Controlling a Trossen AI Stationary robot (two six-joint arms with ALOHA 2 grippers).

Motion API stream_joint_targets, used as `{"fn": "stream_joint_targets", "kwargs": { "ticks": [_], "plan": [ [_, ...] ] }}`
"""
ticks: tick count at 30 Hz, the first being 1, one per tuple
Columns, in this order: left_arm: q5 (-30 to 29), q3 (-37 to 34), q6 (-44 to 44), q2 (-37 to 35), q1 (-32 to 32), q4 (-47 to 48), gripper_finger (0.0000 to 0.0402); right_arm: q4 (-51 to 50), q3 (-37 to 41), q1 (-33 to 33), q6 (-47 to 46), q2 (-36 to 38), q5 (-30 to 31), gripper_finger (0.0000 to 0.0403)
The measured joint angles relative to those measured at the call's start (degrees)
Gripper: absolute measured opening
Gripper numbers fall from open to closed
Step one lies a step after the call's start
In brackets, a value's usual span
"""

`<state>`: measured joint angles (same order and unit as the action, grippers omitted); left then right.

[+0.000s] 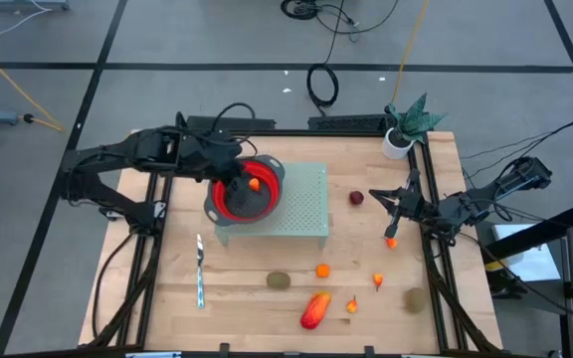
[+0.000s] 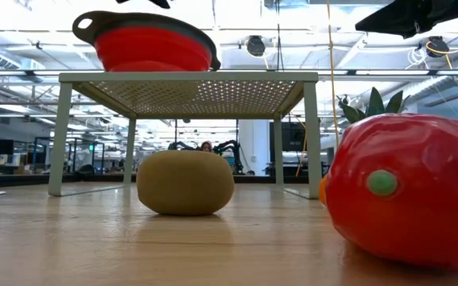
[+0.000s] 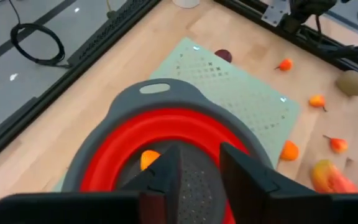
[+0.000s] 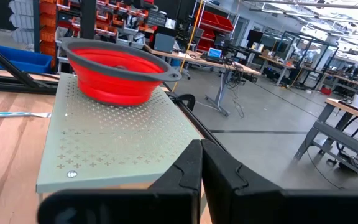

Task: Pick & Place Fruit
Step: Put the pomegranate into the strainer bowl on the shelf

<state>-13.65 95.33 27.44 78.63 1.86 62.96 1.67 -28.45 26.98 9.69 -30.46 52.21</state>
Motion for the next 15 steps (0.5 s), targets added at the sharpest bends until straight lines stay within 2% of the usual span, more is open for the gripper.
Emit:
{"fn": "stream_joint_targets", "kwargs": {
  "ticks": [10, 15],
  "plan": [
    [-0.05, -0.04, 4.30, -0.73, -4.67, -0.09, 0.0007, -0.26, 0.00, 0.00, -2.16, -0.10, -0.02, 0.0000],
    [-0.38, -0.04, 9.28, -0.77, -9.41, -0.11, 0.0012, -0.26, 0.00, 0.00, -5.53, -0.11, -0.05, 0.0000]
  ]
}}
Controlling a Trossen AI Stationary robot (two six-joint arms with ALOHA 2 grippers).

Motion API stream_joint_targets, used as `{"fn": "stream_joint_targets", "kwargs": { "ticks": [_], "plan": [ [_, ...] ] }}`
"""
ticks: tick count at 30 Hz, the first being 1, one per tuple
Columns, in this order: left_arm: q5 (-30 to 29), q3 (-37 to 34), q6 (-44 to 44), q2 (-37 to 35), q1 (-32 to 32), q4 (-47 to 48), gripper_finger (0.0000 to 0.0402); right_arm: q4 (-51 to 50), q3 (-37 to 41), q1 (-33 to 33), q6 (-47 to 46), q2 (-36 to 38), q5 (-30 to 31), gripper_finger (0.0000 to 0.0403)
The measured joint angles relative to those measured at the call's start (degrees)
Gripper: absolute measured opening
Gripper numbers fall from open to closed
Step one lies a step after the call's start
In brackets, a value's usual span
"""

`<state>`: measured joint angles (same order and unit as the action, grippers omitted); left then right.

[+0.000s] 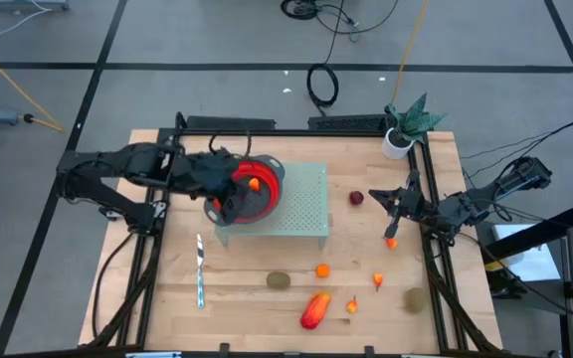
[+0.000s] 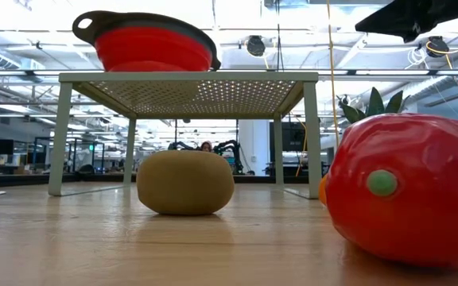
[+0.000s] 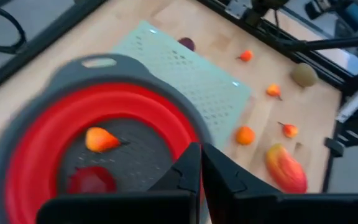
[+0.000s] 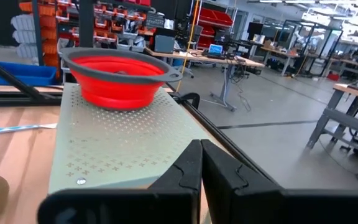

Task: Pick & Place Fruit
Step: Put the pomegranate into the strainer bowl on the shelf

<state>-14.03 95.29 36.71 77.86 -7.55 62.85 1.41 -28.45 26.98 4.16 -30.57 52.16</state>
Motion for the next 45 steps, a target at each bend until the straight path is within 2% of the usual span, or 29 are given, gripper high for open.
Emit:
{"fn": "stream_joint_targets", "kwargs": {
  "ticks": [7, 12, 18, 27, 29, 34, 45],
  "plan": [
    [-7.85, 0.00, 5.59, 0.00, -8.91, -0.07, 0.0004, 0.00, 0.00, 0.00, -0.48, 0.02, -1.48, 0.0000],
    [-8.95, 0.00, 5.83, 0.00, -13.26, -0.05, 0.0002, -0.70, 0.00, 0.01, -0.67, -0.39, -6.13, 0.0000],
    [-10.15, 0.00, 5.10, -0.12, -15.29, 0.31, 0.0002, -2.15, 0.00, 0.00, -2.74, -3.18, -7.54, 0.0000],
    [-13.74, -0.04, 1.77, -4.90, -16.98, 0.59, 0.0004, -3.44, 0.00, -0.67, -5.44, -9.04, -9.05, 0.0000],
    [-14.78, -0.04, 0.58, -6.59, -16.98, 0.66, 0.0003, -3.58, 0.00, -1.75, -7.63, -9.72, -9.52, 0.0000],
    [-16.00, -1.50, -2.88, -11.18, -16.98, 0.52, 0.0004, -4.17, 0.00, -6.29, -11.91, -10.58, -15.97, 0.0000],
    [-16.11, -15.46, -4.94, -25.91, -16.96, -0.09, 0.0002, -8.52, 0.00, -18.01, -15.58, -10.60, -22.13, 0.0000]
  ]
}}
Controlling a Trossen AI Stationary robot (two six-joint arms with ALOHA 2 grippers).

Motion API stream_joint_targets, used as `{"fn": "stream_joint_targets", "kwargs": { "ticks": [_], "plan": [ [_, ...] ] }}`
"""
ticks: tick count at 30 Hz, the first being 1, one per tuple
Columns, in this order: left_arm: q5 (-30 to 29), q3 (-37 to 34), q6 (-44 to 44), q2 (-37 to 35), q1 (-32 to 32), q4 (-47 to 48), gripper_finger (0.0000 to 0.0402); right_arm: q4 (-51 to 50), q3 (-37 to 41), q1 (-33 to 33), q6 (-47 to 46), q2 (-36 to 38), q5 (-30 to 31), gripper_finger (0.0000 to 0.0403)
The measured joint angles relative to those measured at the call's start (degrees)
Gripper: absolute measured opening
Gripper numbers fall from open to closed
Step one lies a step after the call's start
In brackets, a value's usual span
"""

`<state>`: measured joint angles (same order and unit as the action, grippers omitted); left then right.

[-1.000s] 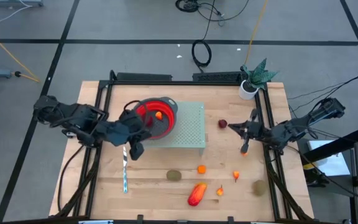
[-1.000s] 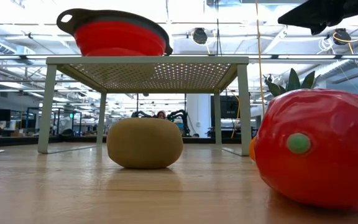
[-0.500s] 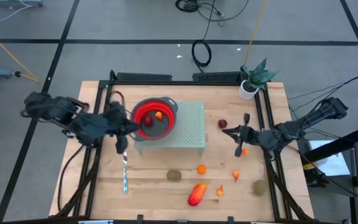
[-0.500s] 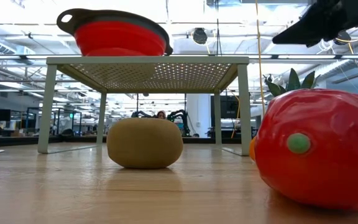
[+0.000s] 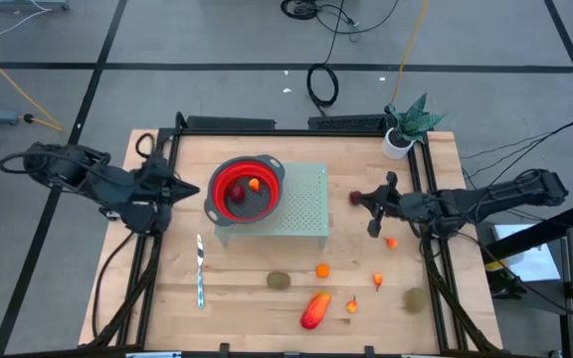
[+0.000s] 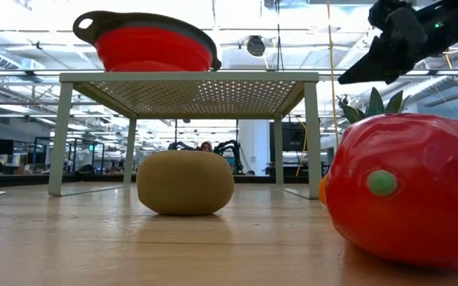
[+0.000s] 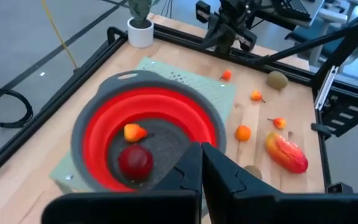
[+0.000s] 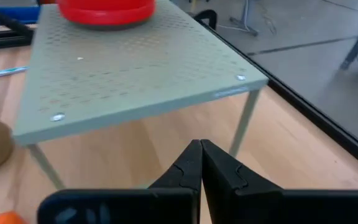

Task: Pick & Place Fruit
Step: Put the pomegranate into the strainer bowl on the shelf

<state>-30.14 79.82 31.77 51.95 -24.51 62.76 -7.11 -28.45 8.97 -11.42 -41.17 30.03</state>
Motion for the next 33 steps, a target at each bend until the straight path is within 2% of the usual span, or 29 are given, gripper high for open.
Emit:
{"fn": "stream_joint_targets", "kwargs": {
  "ticks": [7, 13, 17, 21, 25, 29, 33],
  "plan": [
    [-0.01, -9.43, -2.57, -11.65, 0.00, -3.48, 0.0002, -0.04, -0.04, -5.50, -0.44, 0.00, -3.14, 0.0001],
    [-0.08, -17.76, -5.76, -21.39, 0.00, -7.80, 0.0002, 0.73, -0.04, -8.23, -2.85, -0.02, -5.06, 0.0023],
    [-0.88, -22.26, -5.03, -26.29, 0.00, -8.57, 0.0006, 4.63, -0.47, -9.32, -2.58, -0.02, -7.66, 0.0039],
    [-0.95, -26.76, -8.14, -30.19, 0.00, -13.07, 0.0002, 4.28, -2.92, -10.28, -2.50, -0.39, -7.89, 0.0048],
    [-0.93, -29.85, -9.48, -32.73, 0.00, -14.45, 0.0007, -1.23, -7.86, -11.08, -2.46, -2.37, -7.84, 0.0050],
    [-0.89, -32.09, -9.62, -34.31, 0.00, -15.01, 0.0002, -11.84, -14.48, -11.32, -2.47, -6.55, -7.86, 0.0050],
    [1.61, -33.98, -10.80, -35.58, 0.00, -16.55, 0.0009, -22.42, -21.27, -11.32, -2.74, -12.34, -7.87, 0.0050]
  ]
}}
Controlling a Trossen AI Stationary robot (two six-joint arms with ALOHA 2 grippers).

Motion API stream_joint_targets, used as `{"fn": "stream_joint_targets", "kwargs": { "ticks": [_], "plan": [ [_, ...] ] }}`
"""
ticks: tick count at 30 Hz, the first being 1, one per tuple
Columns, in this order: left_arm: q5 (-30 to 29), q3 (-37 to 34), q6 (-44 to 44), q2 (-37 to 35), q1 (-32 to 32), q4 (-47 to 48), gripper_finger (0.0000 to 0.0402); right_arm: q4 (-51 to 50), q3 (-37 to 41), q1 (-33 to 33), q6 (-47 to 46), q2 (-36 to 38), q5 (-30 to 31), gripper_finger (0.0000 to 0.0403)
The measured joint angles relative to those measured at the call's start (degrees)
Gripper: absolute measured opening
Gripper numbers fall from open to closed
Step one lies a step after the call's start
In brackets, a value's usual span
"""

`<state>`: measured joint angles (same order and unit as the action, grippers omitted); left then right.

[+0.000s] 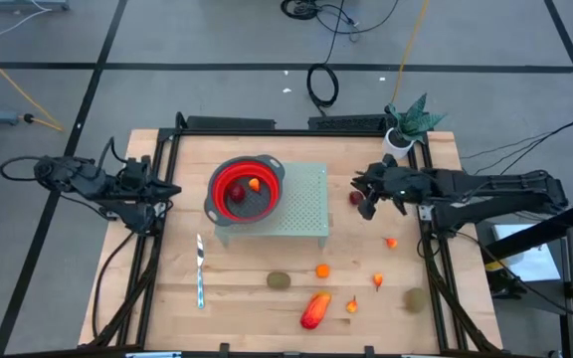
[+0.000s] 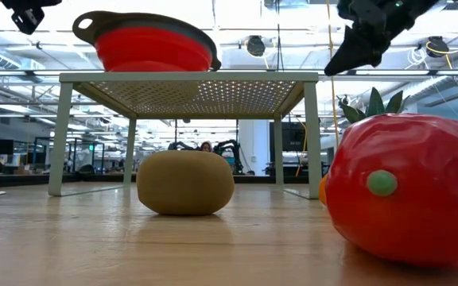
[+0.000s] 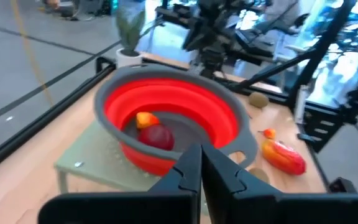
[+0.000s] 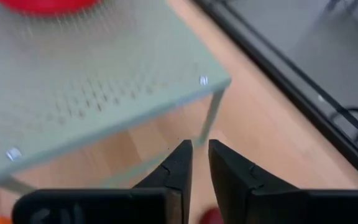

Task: Pick & Place Fruit
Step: Put the pomegranate into the strainer bowl on the shelf

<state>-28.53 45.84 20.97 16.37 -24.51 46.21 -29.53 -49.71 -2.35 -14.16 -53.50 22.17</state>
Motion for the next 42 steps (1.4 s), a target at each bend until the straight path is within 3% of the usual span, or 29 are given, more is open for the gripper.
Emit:
{"fn": "stream_joint_targets", "kwargs": {
  "ticks": [5, 11, 17, 29, 42],
  "plan": [
    [0.50, -0.41, -0.86, -0.74, 0.00, -0.28, 0.0002, -11.40, -7.38, 0.00, 0.04, -7.96, -0.08, 0.0069],
    [1.49, -0.41, -3.32, -0.71, 0.00, -0.21, 0.0011, -19.50, -12.91, 0.02, -0.17, -15.52, -0.23, 0.0122],
    [3.10, -0.41, -4.79, -0.73, 0.00, -0.26, 0.0005, -20.64, -13.66, -1.16, -1.68, -18.75, -7.40, 0.0176],
    [3.12, -0.41, -5.69, -0.71, 0.00, -0.26, 0.0006, -24.59, -13.66, -6.54, -2.72, -20.84, -13.38, 0.0264],
    [3.01, -0.37, -7.00, -0.71, 0.00, -0.24, 0.0004, -24.35, -13.66, -9.77, -0.17, -27.67, -13.44, 0.0302]
  ]
}}
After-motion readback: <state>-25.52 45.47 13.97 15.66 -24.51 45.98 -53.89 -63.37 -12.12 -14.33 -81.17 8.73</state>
